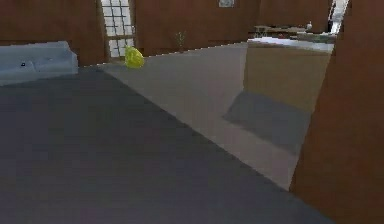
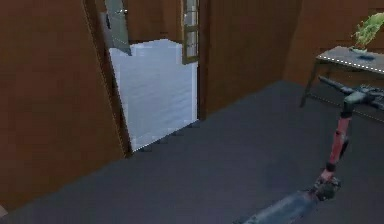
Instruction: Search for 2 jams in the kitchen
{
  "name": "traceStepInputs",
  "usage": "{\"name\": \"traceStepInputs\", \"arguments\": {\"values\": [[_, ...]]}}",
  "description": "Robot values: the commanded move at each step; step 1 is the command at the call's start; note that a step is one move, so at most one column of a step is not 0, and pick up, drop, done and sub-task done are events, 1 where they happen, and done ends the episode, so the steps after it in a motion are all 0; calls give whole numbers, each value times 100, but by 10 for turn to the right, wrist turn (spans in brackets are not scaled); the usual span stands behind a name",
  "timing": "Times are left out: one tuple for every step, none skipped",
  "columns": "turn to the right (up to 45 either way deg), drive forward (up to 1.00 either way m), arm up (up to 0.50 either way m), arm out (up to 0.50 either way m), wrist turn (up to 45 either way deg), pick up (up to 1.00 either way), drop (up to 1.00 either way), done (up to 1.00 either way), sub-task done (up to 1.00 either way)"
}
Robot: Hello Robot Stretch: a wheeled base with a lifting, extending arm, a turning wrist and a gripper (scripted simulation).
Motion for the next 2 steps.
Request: {"name": "traceStepInputs", "arguments": {"values": [[90, 0, 0, 0, 0, 0, 0, 0, 0], [0, 100, 0, 0, 0, 0, 0, 0, 0]]}}
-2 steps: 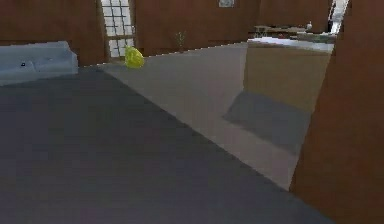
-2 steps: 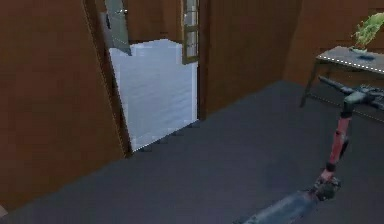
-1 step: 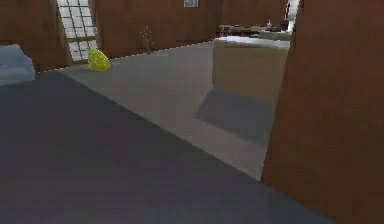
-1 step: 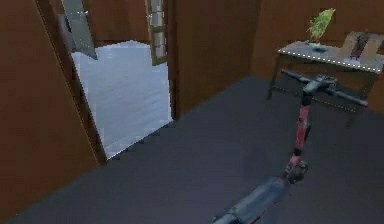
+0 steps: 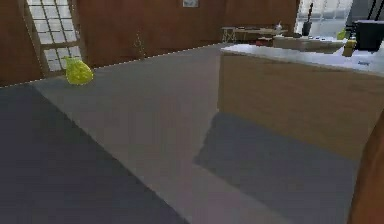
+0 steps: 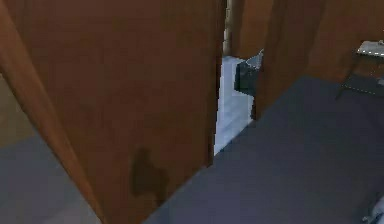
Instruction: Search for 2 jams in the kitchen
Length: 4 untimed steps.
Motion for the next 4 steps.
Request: {"name": "traceStepInputs", "arguments": {"values": [[0, 55, 0, 0, 0, 0, 0, 0, 0], [420, 0, 0, 0, 0, 0, 0, 0, 0], [0, 100, 0, 0, 0, 0, 0, 0, 0], [0, 50, 0, 0, 0, 0, 0, 0, 0]]}}
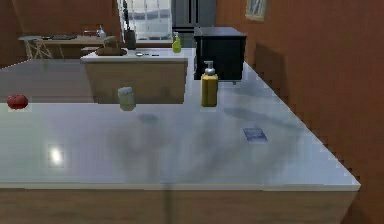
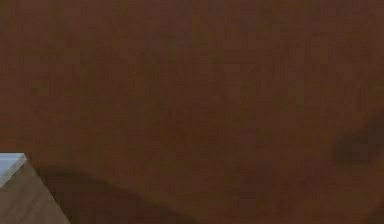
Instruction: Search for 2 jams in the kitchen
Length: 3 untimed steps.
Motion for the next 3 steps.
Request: {"name": "traceStepInputs", "arguments": {"values": [[-180, 0, 0, 0, 0, 0, 0, 0, 0], [0, 0, 0, 0, 0, 0, 0, 0, 100], [-450, 0, 0, 0, 0, 0, 0, 0, 0]]}}
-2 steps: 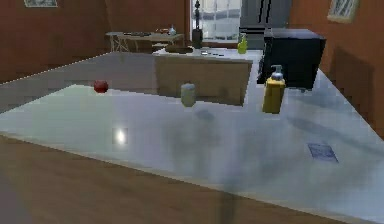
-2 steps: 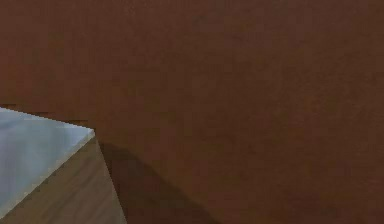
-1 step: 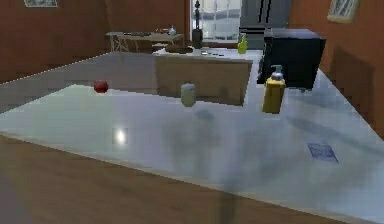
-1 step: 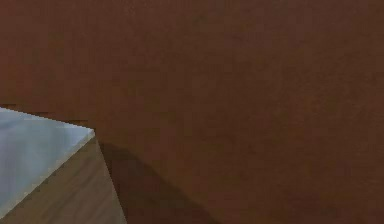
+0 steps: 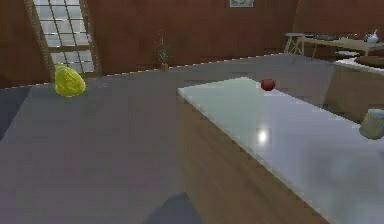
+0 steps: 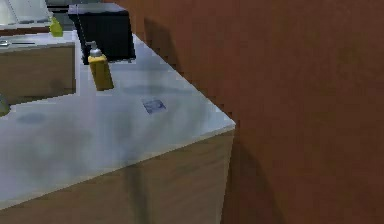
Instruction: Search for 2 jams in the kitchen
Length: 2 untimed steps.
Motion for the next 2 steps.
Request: {"name": "traceStepInputs", "arguments": {"values": [[-240, 0, 0, 0, 0, 0, 0, 0, 0], [0, 100, 0, 0, 0, 0, 0, 0, 0]]}}
